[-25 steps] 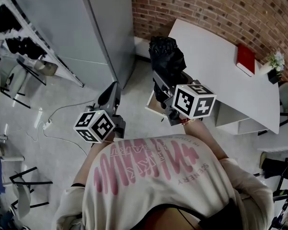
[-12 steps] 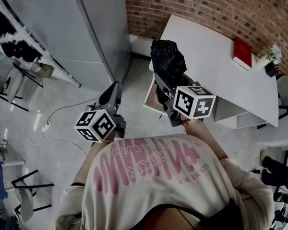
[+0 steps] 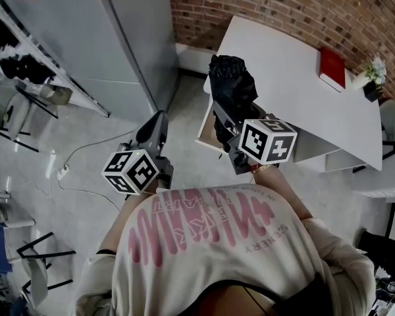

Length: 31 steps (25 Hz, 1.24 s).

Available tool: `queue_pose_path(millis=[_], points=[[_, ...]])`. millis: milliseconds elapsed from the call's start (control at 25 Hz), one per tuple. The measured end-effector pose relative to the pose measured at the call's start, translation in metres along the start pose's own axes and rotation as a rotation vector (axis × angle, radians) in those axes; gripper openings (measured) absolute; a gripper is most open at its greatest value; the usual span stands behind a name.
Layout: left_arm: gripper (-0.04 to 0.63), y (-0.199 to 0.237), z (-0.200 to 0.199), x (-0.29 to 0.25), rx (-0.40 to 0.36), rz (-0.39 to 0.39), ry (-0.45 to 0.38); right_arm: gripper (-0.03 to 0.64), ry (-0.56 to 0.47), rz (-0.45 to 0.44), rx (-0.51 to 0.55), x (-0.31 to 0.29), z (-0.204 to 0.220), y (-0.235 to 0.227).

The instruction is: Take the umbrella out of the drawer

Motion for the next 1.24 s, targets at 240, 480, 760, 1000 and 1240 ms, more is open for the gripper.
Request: queue_pose_path(millis=[240,480,760,1000,1240], points=[[0.000,0.001,-0.003,-0.001,-0.002,0.007,-0.001,0.276,0.003,0.005,0.004,0.001,0.002,0.001],[0.000,-0.002,-0.001,0.000,-0.004,0.020,-0.003,0.276,-0.010,0.013,0.002,0.007,0.003,0.001],[0.001,-0.006,0.001,0.002,-0.005,0.030,-0.002,0.278,-0.017,0.024,-0.006,0.014,0.006,0.001],[0.001,-0.009,0.002,0.006,-0.007,0.030,-0.001,0.278,-0.020,0.031,-0.008,0.019,0.007,0.002],[0.002,-0.010,0.004,0.008,-0.010,0.029,-0.001,0.278,-0.022,0.028,-0.019,0.022,0.011,0.002]])
Point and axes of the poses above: the fingertips, and each gripper's own axes: x backward along the fingers, y to its left, z out of its underside, the point moved 8 cm from there along x, backward along the fingers, and after that the axes turned 7 degrees about y, right-handed, at the moved point
